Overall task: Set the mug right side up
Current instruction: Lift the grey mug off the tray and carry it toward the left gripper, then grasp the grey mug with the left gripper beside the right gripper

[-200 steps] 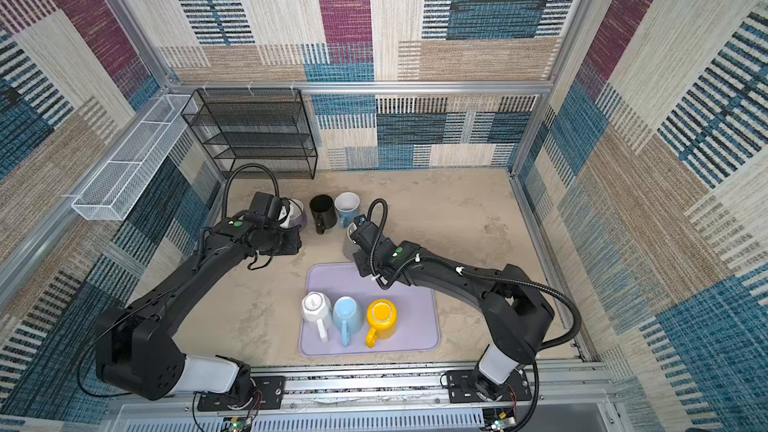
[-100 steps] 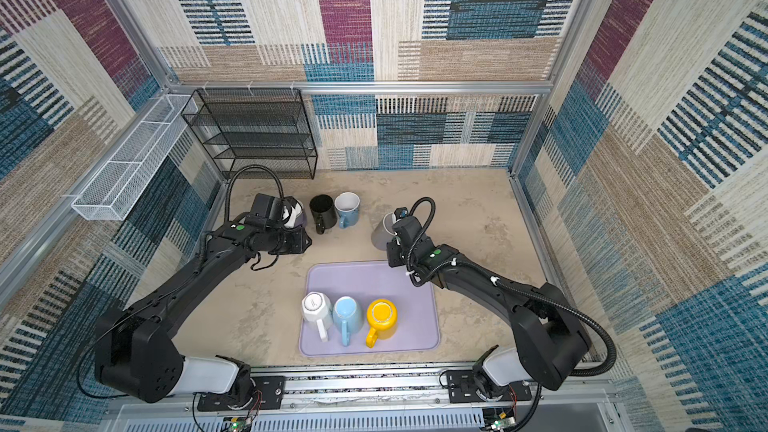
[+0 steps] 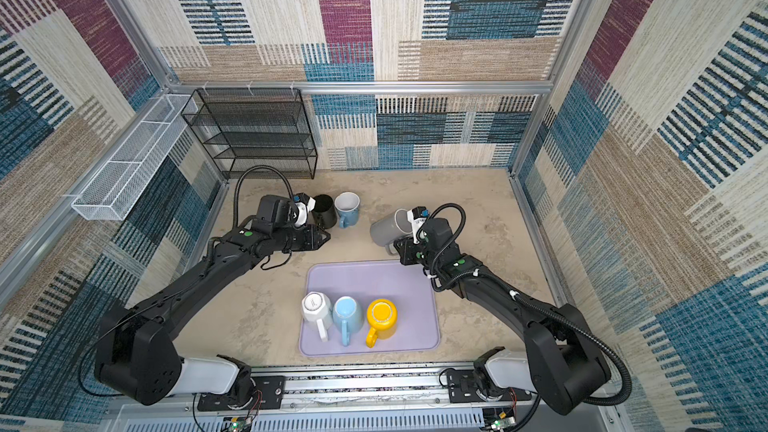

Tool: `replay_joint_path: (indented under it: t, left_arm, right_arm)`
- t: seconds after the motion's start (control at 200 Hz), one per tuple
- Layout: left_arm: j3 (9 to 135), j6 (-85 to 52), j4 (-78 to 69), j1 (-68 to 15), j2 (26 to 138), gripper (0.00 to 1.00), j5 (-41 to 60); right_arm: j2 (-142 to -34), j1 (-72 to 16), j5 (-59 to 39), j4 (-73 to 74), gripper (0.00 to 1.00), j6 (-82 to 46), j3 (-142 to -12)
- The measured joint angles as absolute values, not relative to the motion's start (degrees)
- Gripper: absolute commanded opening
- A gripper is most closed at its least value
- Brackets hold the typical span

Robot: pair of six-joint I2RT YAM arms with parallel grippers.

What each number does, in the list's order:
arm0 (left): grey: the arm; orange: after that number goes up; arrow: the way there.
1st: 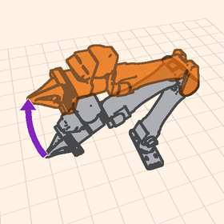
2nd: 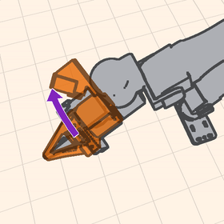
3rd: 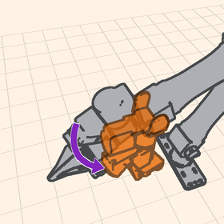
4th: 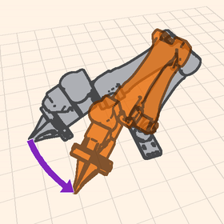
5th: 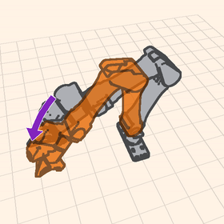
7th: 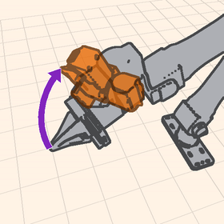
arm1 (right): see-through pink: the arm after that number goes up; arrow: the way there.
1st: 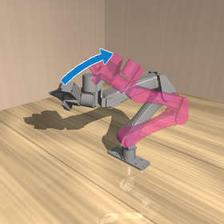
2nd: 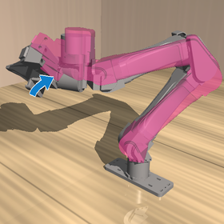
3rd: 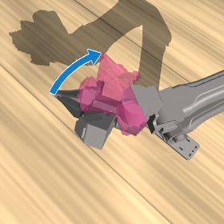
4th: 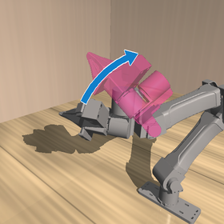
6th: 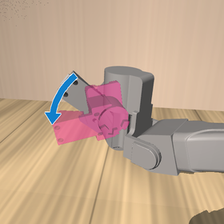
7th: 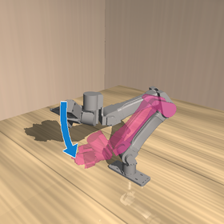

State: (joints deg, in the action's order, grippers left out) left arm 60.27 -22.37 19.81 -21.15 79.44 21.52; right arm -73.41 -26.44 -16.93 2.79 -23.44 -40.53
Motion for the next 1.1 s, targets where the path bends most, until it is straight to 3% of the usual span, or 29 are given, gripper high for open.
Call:
replay_joint_path:
  t: [0.471,1.102]
  left_arm:
    - [52.2,-27.9,1.0,-23.3,74.4,0.32,28.8]
    - [46.8,-31.1,-20.2,-27.6,74.7,0.35,40.1]
  right_arm:
    - [-70.7,-24.3,-31.7,17.3,0.00,-28.4,-38.7]
    - [-69.3,-24.3,-40.9,28.5,0.00,-32.9,-38.9]
